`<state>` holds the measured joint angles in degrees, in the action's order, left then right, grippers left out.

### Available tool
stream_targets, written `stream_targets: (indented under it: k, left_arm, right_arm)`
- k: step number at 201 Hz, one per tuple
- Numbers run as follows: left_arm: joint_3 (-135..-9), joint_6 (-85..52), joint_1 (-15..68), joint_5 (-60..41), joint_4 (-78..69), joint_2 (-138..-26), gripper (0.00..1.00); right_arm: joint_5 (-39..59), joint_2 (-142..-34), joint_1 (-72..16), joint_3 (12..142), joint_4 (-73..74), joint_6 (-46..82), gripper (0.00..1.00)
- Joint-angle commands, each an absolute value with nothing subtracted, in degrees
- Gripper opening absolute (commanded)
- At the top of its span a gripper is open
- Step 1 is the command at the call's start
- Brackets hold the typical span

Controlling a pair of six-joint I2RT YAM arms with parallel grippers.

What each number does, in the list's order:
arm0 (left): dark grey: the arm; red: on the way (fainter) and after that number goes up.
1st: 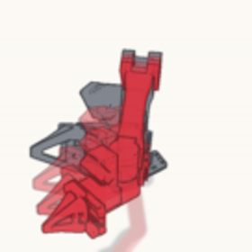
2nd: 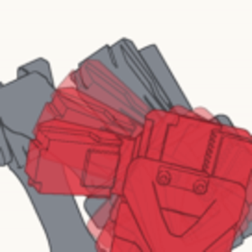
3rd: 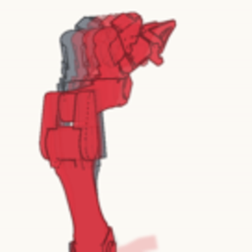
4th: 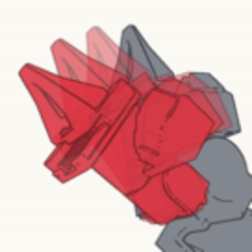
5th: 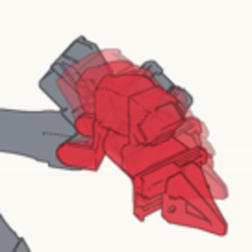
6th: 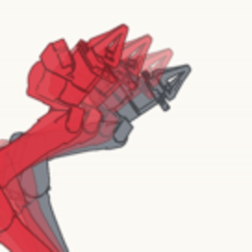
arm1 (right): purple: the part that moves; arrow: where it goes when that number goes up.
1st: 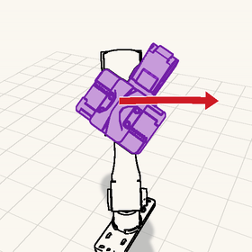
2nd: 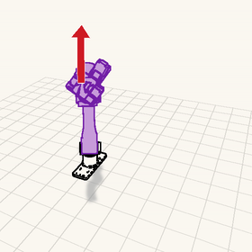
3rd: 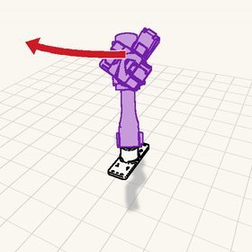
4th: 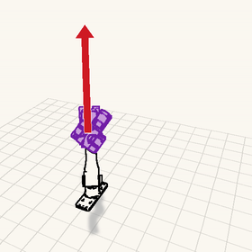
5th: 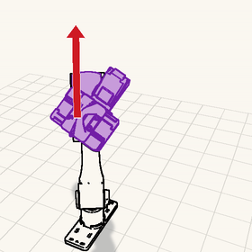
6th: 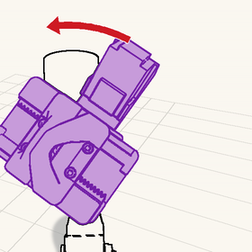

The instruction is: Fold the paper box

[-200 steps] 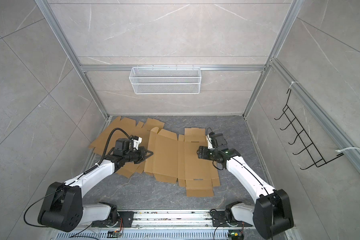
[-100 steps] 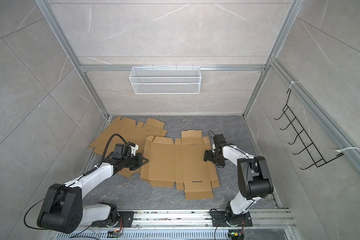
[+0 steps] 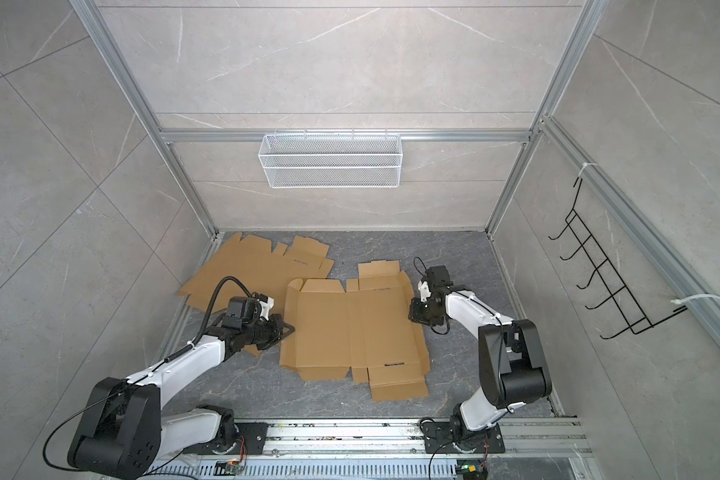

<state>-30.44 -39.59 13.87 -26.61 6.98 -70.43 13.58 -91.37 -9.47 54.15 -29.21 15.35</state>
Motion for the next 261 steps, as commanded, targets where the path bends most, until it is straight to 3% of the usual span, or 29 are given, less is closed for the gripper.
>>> stream_targets:
  k: [1, 39, 98, 124, 219, 261]
  left_arm:
    - [-29.95, -41.70, 14.67, -26.55, 5.27, -68.87, 0.00]
    - [-29.10, -41.66, 15.03, -25.86, 5.45, -67.94, 0.00]
    - [-28.08, -42.21, 16.30, -24.78, 5.19, -66.85, 0.00]
    - [-27.05, -43.02, 18.45, -23.07, 4.76, -64.41, 0.00]
    - [-22.27, -55.33, 36.85, -6.51, -9.85, -63.65, 0.00]
    - [-26.71, -54.50, 46.88, -2.84, -13.01, -69.70, 0.00]
  right_arm:
    - [6.73, -92.32, -11.43, 56.27, -33.11, 13.89, 0.32]
    - [1.81, -95.73, -13.17, 58.01, -33.40, 12.45, 0.35]
    - [-1.47, -94.62, -16.09, 59.55, -33.82, 11.92, 0.14]
    - [-7.46, -91.41, -19.01, 64.78, -40.23, 10.75, 0.10]
    - [-12.86, -88.60, -32.42, 84.73, -56.04, 5.40, 0.05]
    - [-26.02, -92.32, -36.76, 87.42, -57.97, 1.82, 0.02]
